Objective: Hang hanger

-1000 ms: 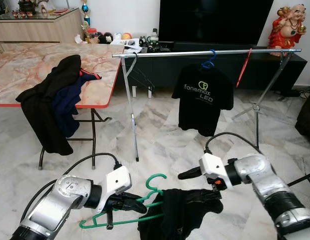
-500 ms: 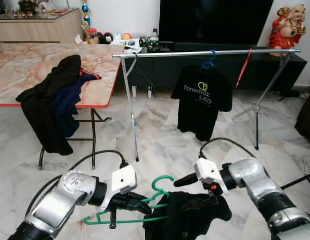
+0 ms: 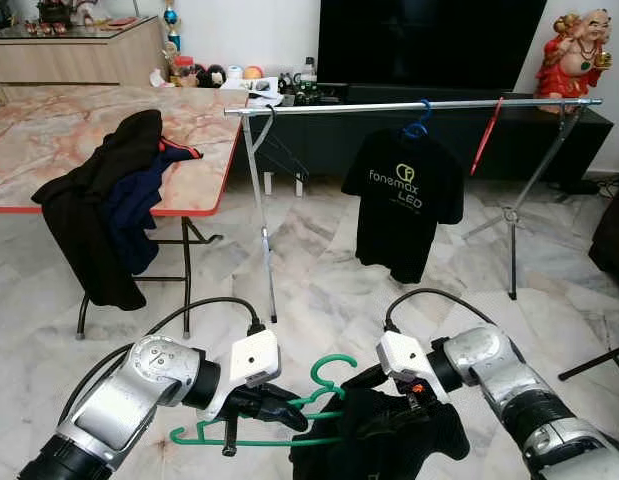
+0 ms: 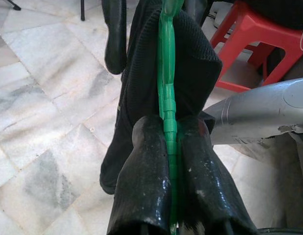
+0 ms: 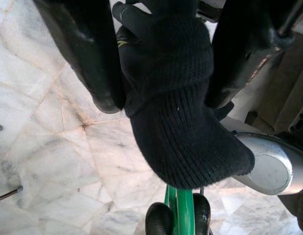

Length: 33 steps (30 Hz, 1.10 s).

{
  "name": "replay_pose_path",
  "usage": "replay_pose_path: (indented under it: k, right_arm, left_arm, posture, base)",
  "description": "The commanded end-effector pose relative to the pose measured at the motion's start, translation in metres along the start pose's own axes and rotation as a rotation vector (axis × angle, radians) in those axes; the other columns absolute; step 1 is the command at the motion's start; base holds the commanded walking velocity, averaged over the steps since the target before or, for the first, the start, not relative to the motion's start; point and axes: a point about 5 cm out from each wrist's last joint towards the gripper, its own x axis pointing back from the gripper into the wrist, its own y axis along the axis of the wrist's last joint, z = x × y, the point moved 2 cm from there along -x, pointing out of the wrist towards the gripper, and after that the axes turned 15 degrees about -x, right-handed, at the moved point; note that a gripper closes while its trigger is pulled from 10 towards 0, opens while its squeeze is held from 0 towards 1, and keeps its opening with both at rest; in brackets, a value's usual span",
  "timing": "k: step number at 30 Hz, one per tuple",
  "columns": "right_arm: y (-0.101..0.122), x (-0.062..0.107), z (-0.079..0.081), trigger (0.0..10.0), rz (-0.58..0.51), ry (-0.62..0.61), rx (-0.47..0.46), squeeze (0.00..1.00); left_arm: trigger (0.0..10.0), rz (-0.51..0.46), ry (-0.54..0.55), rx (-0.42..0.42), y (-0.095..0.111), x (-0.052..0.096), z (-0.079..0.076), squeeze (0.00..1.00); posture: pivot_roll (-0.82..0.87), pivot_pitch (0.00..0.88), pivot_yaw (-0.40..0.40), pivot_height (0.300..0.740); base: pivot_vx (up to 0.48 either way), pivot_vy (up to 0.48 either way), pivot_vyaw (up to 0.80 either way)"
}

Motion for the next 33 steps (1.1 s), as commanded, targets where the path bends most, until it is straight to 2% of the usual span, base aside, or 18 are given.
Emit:
replay_pose_path:
  k: [1,15,33]
  right_arm:
    - [0.003,-0.002,-0.001,0.0,0.012,0.002,0.016,0.00]
    - [0.003,-0.008,-0.002,0.0,-0.016,-0.012,0.000,0.00]
    - [0.001,-0.012,-0.001,0.0,-0.015,-0.016,-0.007,0.00]
  left_arm:
    - [10.0,-0.020,0.011,-0.056,0.014,0.001,0.008,0.00]
    - [10.0,-0.011,0.045,-0.074,0.015,0.001,0.016,0.00]
    - [10.0,0.007,0.053,-0.082,0.012,0.001,0.018,0.00]
  posture:
    - [0.18,0.002,-0.045,0.740]
    - [0.18,0.008,-0.044,0.740]
    - [0.18,0.009,-0.044,0.740]
  base:
    - [0.000,0.000,0.00]
    - [0.000,0.000,0.00]
    - [0.000,0.000,0.00]
